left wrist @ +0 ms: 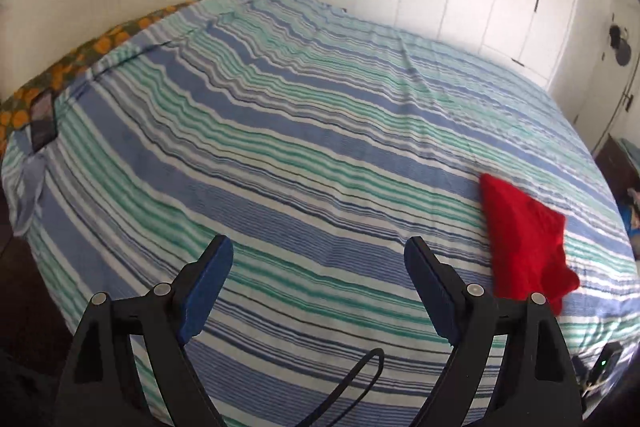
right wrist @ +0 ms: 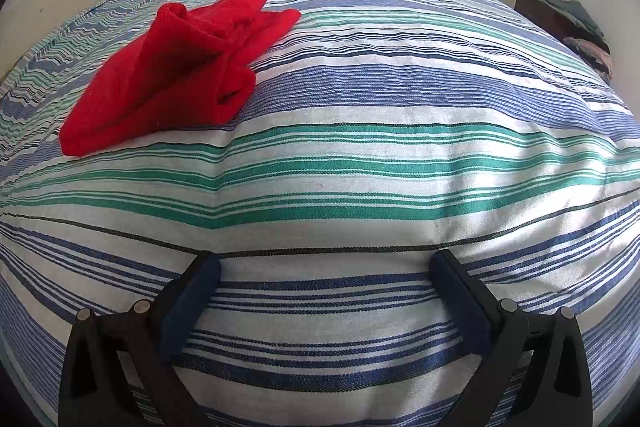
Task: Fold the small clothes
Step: 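Move the open right gripper to the folded red sweater, then grasp the sweater edge with the right gripper, fold it over, release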
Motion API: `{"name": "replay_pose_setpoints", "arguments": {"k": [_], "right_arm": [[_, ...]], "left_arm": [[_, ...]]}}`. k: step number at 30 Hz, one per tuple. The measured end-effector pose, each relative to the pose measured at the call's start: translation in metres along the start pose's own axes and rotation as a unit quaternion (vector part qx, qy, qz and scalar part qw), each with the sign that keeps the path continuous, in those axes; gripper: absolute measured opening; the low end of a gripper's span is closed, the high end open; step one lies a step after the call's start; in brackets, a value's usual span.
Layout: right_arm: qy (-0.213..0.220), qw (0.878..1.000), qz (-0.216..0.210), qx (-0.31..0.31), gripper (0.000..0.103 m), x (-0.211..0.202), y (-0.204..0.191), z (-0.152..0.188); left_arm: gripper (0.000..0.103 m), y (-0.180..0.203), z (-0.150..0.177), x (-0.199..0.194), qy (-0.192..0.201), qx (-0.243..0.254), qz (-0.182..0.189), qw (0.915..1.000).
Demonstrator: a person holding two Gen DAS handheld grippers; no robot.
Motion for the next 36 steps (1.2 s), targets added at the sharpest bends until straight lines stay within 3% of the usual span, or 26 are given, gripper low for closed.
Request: {"name": "replay_pose_setpoints", "arguments": {"k": [3, 6, 8, 11, 14, 16, 18, 20, 23, 25, 27, 28, 31, 33, 36], "right_arm": [[0.000, 1.000, 0.001, 0.000, 0.103, 0.000, 0.000, 0.000], [0.001, 1.000, 0.002, -0.001, 0.103, -0.001, -0.001, 0.001], [0.002, 1.000, 0.003, -0.001, 0.103, -0.002, -0.001, 0.002], [0.002, 1.000, 0.002, 0.000, 0.103, -0.002, -0.001, 0.002], [0.004, 1.000, -0.003, 0.004, 0.103, -0.004, 0.002, 0.003], [0.003, 1.000, -0.007, 0.007, 0.103, -0.004, 0.003, 0.003], [0.003, 1.000, -0.008, 0.007, 0.103, -0.005, 0.004, 0.003], [0.001, 1.000, -0.009, 0.007, 0.103, -0.004, 0.004, 0.003], [-0.011, 1.000, -0.022, 0.008, 0.103, -0.005, 0.008, -0.001], [-0.014, 0.999, -0.032, 0.022, 0.102, -0.014, 0.017, -0.008], [0.017, 0.999, -0.025, 0.039, 0.102, -0.036, 0.025, -0.019], [0.041, 0.998, -0.031, 0.047, 0.102, -0.049, 0.026, -0.027], [0.086, 0.989, -0.111, 0.056, 0.102, -0.080, 0.014, -0.061], [0.075, 0.983, -0.165, 0.038, 0.102, -0.082, -0.006, -0.089], [0.038, 0.984, -0.172, 0.017, 0.093, -0.064, -0.036, -0.124]], "left_arm": [[0.091, 0.010, 0.009, -0.023, 0.011, -0.039, 0.052, 0.9978], [0.091, 0.052, 0.020, -0.047, -0.011, -0.059, 0.145, 0.9876], [0.091, 0.093, 0.025, -0.068, -0.034, -0.060, 0.234, 0.9697], [0.094, 0.153, 0.022, -0.101, -0.057, -0.039, 0.348, 0.9350], [0.097, 0.181, 0.013, -0.129, -0.046, -0.046, 0.414, 0.9078], [0.097, 0.183, 0.002, -0.142, -0.033, -0.056, 0.431, 0.9000], [0.098, 0.172, -0.008, -0.154, -0.007, -0.063, 0.418, 0.9062], [0.098, 0.152, -0.018, -0.164, 0.021, -0.071, 0.365, 0.9281], [0.099, 0.106, -0.026, -0.172, 0.079, -0.079, 0.248, 0.9624], [0.099, 0.081, -0.026, -0.170, 0.121, -0.049, 0.124, 0.9837], [0.099, 0.062, -0.020, -0.152, 0.135, -0.022, 0.022, 0.9903], [0.099, 0.055, -0.016, -0.139, 0.127, -0.016, 0.000, 0.9917], [0.099, 0.039, 0.004, -0.092, 0.070, -0.032, 0.007, 0.9970], [0.098, 0.033, 0.019, -0.065, 0.029, -0.050, 0.028, 0.9979], [0.098, 0.030, 0.037, -0.045, -0.003, -0.064, 0.041, 0.9971]]}}
Point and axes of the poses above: each gripper's, at about its wrist camera, not at the fingertips, and x roughly the way its jaws point, y to its right, z to its underside, the point moved 1 cm from there along x, roughly the way its jaws point, and after that the axes turned 15 degrees about z, right-handed, at the moved point
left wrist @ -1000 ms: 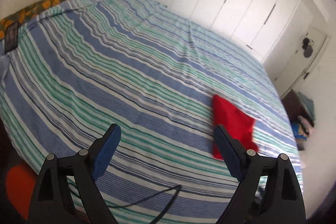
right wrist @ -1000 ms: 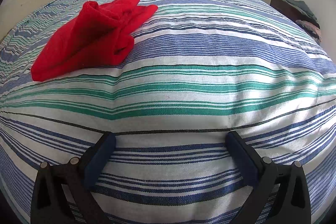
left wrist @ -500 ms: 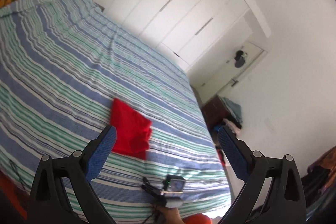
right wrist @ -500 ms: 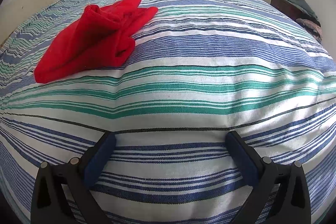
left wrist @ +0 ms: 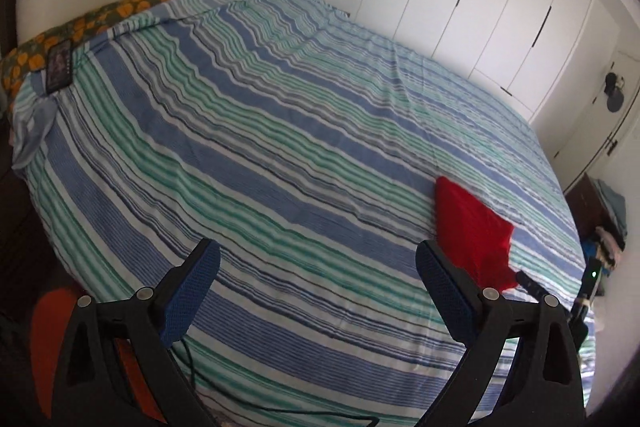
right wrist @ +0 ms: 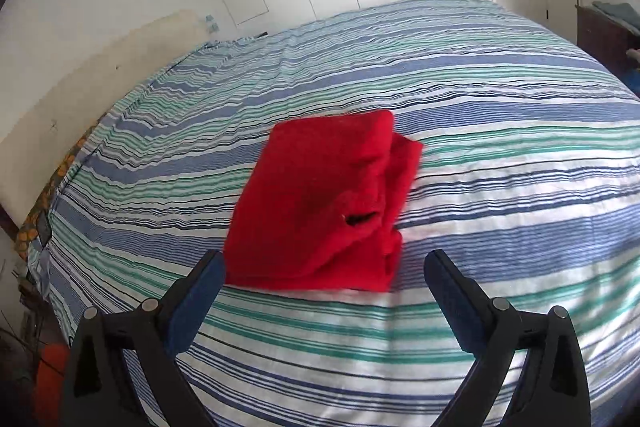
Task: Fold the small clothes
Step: 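Grasp the sweater edge with the right gripper, fold it over, release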
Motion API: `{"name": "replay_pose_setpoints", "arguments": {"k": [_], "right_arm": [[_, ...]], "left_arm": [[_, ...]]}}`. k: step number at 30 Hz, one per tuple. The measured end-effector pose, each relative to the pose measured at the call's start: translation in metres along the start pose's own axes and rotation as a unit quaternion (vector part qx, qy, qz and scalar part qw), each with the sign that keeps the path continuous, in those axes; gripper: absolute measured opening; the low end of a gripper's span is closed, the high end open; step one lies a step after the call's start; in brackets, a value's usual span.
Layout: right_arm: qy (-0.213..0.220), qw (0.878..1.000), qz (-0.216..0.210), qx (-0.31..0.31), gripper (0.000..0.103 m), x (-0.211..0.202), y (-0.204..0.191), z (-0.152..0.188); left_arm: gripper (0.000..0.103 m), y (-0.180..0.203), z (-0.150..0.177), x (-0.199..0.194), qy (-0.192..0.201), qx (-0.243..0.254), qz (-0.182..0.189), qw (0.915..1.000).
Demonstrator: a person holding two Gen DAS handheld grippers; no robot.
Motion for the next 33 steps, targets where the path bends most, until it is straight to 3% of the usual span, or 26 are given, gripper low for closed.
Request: {"name": "replay_pose_setpoints", "arguments": {"k": [3, 4, 5, 6, 9, 13, 15, 19, 20, 24, 29, 31, 32, 33], "right_arm": [[-0.053, 0.998, 0.024, 0.009, 0.069, 0.038, -0.004, -0.009], [-0.084, 0.996, 0.021, 0.013, 0.044, 0.053, -0.002, -0.006], [-0.116, 0.993, 0.017, 0.016, 0.006, 0.067, 0.001, -0.002], [-0.131, 0.991, 0.015, 0.025, 0.008, 0.071, 0.005, 0.000], [-0.100, 0.991, -0.044, 0.079, 0.008, 0.051, 0.019, 0.006], [-0.168, 0.983, -0.013, 0.075, 0.008, 0.089, 0.029, 0.039], [-0.159, 0.983, -0.025, 0.088, 0.009, 0.087, 0.033, 0.040], [-0.133, 0.986, -0.052, 0.090, 0.042, 0.064, 0.048, 0.017], [-0.118, 0.987, -0.055, 0.089, 0.045, 0.054, 0.054, 0.008], [-0.087, 0.989, -0.063, 0.102, 0.046, 0.049, 0.070, -0.040], [-0.136, 0.980, -0.064, 0.130, 0.046, 0.114, 0.066, -0.066], [-0.152, 0.978, -0.059, 0.131, 0.043, 0.136, 0.060, -0.062], [-0.154, 0.979, -0.056, 0.121, 0.020, 0.141, 0.056, -0.061], [-0.141, 0.983, -0.043, 0.112, 0.004, 0.137, 0.054, -0.060]], "left_arm": [[0.098, -0.004, 0.007, -0.001, -0.013, 0.000, -0.006, 0.9999], [0.098, -0.007, 0.008, -0.001, -0.016, 0.000, -0.008, 0.9998], [0.098, -0.009, 0.009, -0.003, -0.017, -0.001, -0.010, 0.9998], [0.098, -0.011, 0.010, -0.006, -0.014, -0.002, -0.011, 0.9998], [0.098, -0.016, 0.015, -0.003, -0.011, -0.006, -0.015, 0.9998], [0.098, -0.011, 0.024, 0.018, -0.043, 0.003, -0.004, 0.9991], [0.098, -0.006, 0.028, 0.019, -0.043, 0.017, -0.004, 0.9989], [0.098, -0.002, 0.036, 0.026, -0.047, 0.034, -0.007, 0.9983], [0.098, -0.002, 0.039, 0.029, -0.052, 0.035, -0.007, 0.9980], [0.098, 0.001, 0.050, 0.045, -0.085, 0.029, -0.003, 0.9959], [0.098, 0.015, 0.051, 0.043, -0.082, 0.055, 0.002, 0.9951], [0.098, 0.015, 0.051, 0.042, -0.081, 0.062, -0.001, 0.9947], [0.098, 0.014, 0.052, 0.042, -0.081, 0.062, 0.000, 0.9948], [0.098, 0.011, 0.052, 0.041, -0.081, 0.060, 0.001, 0.9950]]}}
Point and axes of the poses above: each gripper's, at about its wrist camera, not at the fingertips, and x roughly the way its jaws point, y to its right, z to its underside, the point moved 1 cm from there along x, roughly the way its jaws point, and after that the axes turned 15 degrees about z, right-handed, at the moved point
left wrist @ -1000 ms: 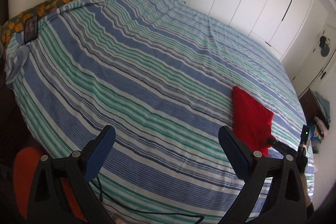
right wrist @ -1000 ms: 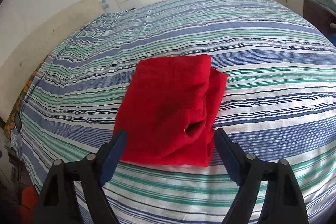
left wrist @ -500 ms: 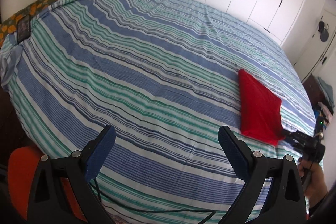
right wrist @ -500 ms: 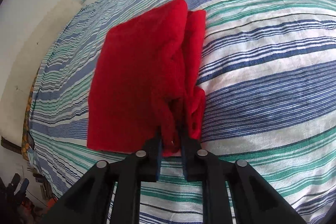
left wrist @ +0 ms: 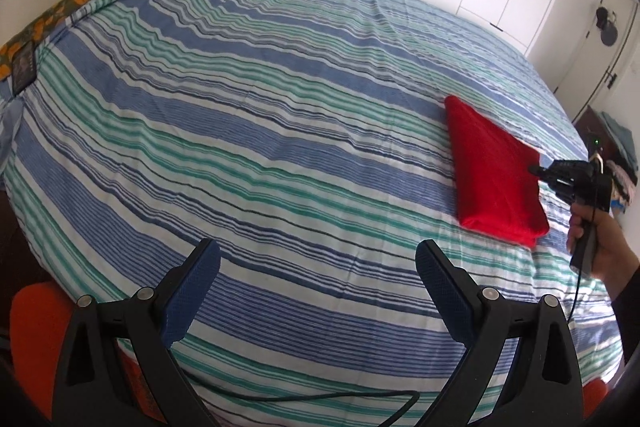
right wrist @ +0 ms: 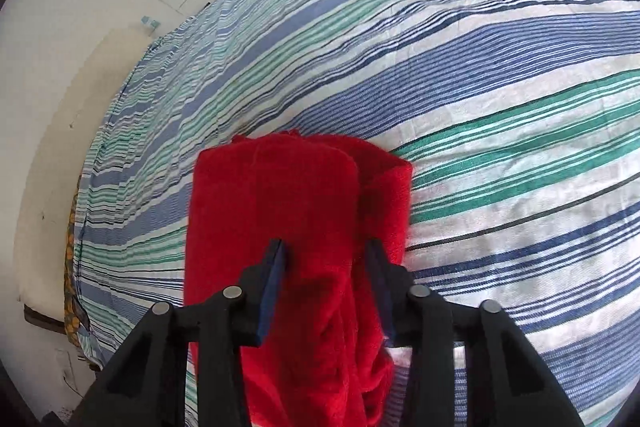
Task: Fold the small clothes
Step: 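Grasp the sweater edge with the right gripper, fold it over, release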
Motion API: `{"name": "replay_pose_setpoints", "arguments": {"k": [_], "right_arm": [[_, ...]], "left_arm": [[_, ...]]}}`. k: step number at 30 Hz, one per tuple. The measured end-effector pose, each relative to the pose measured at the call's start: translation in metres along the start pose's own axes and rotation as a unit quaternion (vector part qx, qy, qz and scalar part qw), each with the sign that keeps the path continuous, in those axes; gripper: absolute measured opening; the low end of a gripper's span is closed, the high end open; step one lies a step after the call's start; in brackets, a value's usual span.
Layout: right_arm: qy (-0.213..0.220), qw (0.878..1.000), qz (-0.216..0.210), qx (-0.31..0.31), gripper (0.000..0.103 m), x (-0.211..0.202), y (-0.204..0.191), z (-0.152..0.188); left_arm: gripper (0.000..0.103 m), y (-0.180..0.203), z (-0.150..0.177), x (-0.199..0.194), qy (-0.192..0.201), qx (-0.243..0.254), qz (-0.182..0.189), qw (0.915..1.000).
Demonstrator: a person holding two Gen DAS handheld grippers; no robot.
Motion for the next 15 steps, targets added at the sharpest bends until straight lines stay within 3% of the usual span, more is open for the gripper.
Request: {"name": "replay_pose_setpoints", "arguments": {"k": [3, 6, 9, 12, 14, 15], "right_arm": [[0.052, 0.998, 0.018, 0.020, 0.005, -0.017, 0.010, 0.009], [0.014, 0.998, 0.056, 0.011, 0.005, 0.011, 0.017, 0.012], [0.008, 0.997, 0.070, 0.008, 0.006, 0.016, 0.015, 0.010], [0.020, 0.997, 0.070, 0.000, 0.021, 0.001, 0.015, 0.010], [0.043, 0.996, 0.081, -0.009, 0.053, -0.019, 0.018, 0.015], [0.060, 0.994, 0.086, -0.014, 0.061, -0.033, 0.022, 0.021]], "left_arm": [[0.098, -0.005, 0.003, 0.009, -0.009, -0.010, 0.001, 0.9999], [0.098, -0.001, 0.002, 0.017, -0.036, -0.020, 0.014, 0.9991], [0.098, 0.012, -0.003, 0.003, -0.026, 0.001, 0.026, 0.9993], [0.098, 0.035, -0.012, -0.015, -0.055, 0.024, 0.050, 0.9970], [0.098, 0.058, -0.016, -0.037, -0.072, 0.038, 0.091, 0.9925], [0.098, 0.070, -0.018, -0.051, -0.079, 0.047, 0.118, 0.9888]]}}
Point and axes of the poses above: each gripper's, at about its wrist camera, not at the fingertips, and x roughly the way its jaws point, y to its right, z to its underside, the point moved 1 cm from there along x, roughly the way its jaws point, and after that the axes turned 15 degrees about z, right-handed, at the moved point
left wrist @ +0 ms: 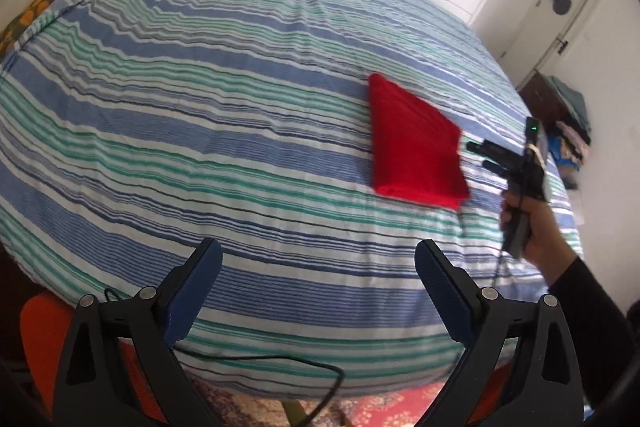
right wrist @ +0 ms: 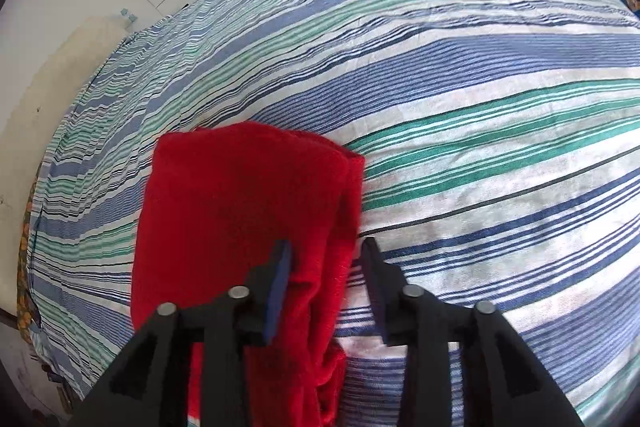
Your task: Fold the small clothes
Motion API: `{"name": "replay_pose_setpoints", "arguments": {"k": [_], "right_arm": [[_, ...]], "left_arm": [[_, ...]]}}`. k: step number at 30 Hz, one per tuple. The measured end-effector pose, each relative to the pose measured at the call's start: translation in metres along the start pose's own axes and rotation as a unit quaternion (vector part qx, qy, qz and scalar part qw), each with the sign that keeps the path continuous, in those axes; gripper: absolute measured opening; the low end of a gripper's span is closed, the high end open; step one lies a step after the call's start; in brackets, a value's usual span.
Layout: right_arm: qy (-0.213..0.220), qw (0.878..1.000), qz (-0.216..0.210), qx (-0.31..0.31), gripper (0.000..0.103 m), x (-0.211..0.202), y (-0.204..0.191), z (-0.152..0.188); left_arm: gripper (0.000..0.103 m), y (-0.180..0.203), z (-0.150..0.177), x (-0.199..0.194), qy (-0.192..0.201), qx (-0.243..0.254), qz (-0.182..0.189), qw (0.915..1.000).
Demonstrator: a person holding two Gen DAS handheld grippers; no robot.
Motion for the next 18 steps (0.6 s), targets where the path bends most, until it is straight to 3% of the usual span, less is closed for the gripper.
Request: {"name": "replay_pose_setpoints", "arguments": {"k": [1, 3, 7, 9, 12, 15, 17, 18], "right_arm": [[0.019, 1.000, 0.005, -0.003, 0.067, -0.013, 0.006, 0.005], [0.048, 0.999, 0.018, -0.008, 0.068, -0.038, 0.019, 0.019], [0.093, 0.995, 0.029, 0.014, 0.068, -0.086, 0.043, 0.046], [0.119, 0.992, 0.016, 0.021, 0.068, -0.116, 0.043, 0.055], [0.159, 0.987, -0.017, 0.014, 0.073, -0.163, 0.028, 0.065], [0.177, 0.981, -0.083, 0.012, 0.079, -0.205, -0.006, 0.074], [0.171, 0.975, -0.141, 0.018, 0.082, -0.226, -0.038, 0.081], [0.161, 0.970, -0.181, 0.028, 0.082, -0.234, -0.055, 0.085]], "left_arm": [[0.098, 0.017, 0.000, -0.011, -0.006, 0.011, 0.033, 0.9994], [0.098, 0.051, 0.003, -0.041, -0.012, 0.033, 0.108, 0.9935], [0.099, 0.108, 0.006, -0.087, -0.023, 0.063, 0.247, 0.9667], [0.100, 0.127, 0.004, -0.103, -0.030, 0.051, 0.318, 0.9461], [0.102, 0.153, -0.003, -0.112, -0.051, 0.021, 0.428, 0.9022], [0.102, 0.178, -0.006, -0.107, -0.080, -0.022, 0.501, 0.8612], [0.102, 0.196, -0.002, -0.101, -0.098, -0.032, 0.524, 0.8452], [0.102, 0.204, 0.001, -0.098, -0.104, -0.034, 0.528, 0.8418]]}}
Point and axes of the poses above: each gripper's, at about its wrist camera, not at the fingertips, and x roughly the way its jaws point, y to its right, z to its underside, the point moved 1 cm from there along x, roughly the way its jaws point, and after that the axes turned 15 degrees about z, right-handed, at the moved point
